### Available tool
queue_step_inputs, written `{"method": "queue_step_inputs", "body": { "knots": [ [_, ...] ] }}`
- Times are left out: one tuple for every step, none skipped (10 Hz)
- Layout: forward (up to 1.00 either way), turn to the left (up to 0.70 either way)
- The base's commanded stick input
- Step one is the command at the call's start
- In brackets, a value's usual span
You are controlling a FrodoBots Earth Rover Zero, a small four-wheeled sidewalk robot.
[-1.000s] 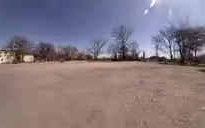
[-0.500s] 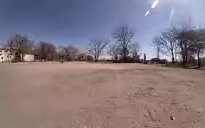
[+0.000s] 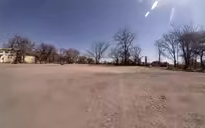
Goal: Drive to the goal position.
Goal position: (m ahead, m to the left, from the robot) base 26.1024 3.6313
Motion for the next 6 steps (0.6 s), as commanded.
{"method": "queue_step_inputs", "body": {
  "knots": [
    [1.0, 0.0],
    [1.0, 0.0],
    [1.0, 0.0],
    [1.0, 0.0],
    [1.0, 0.0],
    [1.0, 0.0]
  ]
}}
